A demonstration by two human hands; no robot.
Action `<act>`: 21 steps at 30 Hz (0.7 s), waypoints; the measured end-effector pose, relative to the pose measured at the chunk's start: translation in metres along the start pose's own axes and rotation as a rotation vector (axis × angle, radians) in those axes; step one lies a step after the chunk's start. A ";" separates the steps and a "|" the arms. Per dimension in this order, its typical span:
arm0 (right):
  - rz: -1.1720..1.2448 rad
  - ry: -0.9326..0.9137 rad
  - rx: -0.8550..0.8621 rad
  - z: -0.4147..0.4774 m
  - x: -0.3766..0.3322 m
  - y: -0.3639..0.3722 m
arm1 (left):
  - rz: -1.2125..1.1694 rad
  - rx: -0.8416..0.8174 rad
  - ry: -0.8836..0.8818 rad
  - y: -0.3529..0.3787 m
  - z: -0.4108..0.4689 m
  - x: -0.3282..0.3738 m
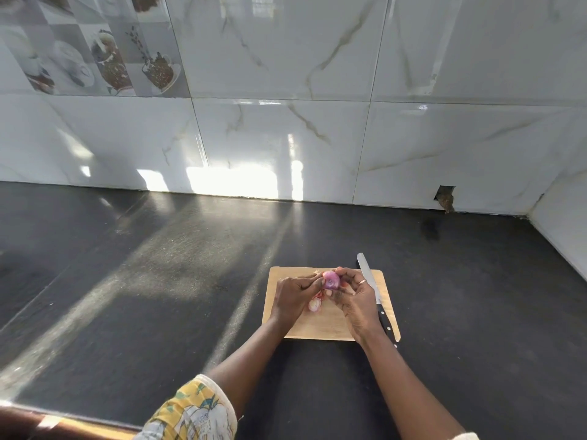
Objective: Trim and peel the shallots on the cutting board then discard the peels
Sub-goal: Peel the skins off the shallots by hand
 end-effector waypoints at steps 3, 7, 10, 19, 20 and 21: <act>0.001 0.000 0.004 0.001 0.000 0.000 | -0.025 -0.007 -0.014 0.002 0.000 -0.005; -0.001 0.002 0.007 0.002 0.001 0.000 | -0.029 0.003 -0.045 0.004 0.001 -0.006; 0.004 0.003 0.010 0.002 0.001 0.000 | -0.030 0.025 -0.063 0.004 0.003 -0.008; -0.026 0.003 0.032 0.003 0.003 -0.003 | -0.184 -0.001 -0.141 0.004 0.002 -0.005; -0.025 0.003 0.032 0.003 0.003 -0.003 | -0.212 -0.003 -0.153 0.004 0.001 -0.006; -0.026 0.002 0.032 0.003 0.003 -0.002 | -0.236 -0.006 -0.165 0.004 0.001 -0.006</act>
Point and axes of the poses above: each hand's wrist, its own z-axis towards the middle knuckle, its own y-axis out of the palm, x = y × z, the point moved 7 cm from there along z, towards the middle knuckle
